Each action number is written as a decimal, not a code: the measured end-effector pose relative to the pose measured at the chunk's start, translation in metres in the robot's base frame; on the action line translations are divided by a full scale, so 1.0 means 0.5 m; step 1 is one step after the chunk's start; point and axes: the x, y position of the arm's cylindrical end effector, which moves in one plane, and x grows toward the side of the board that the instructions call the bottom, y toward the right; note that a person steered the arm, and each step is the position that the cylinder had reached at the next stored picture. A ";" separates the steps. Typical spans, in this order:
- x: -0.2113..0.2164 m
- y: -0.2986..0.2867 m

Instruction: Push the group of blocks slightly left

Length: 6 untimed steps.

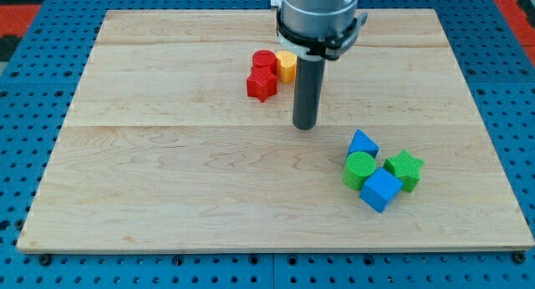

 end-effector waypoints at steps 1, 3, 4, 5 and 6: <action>-0.030 -0.001; -0.089 0.113; -0.167 0.095; -0.190 0.061; -0.190 0.052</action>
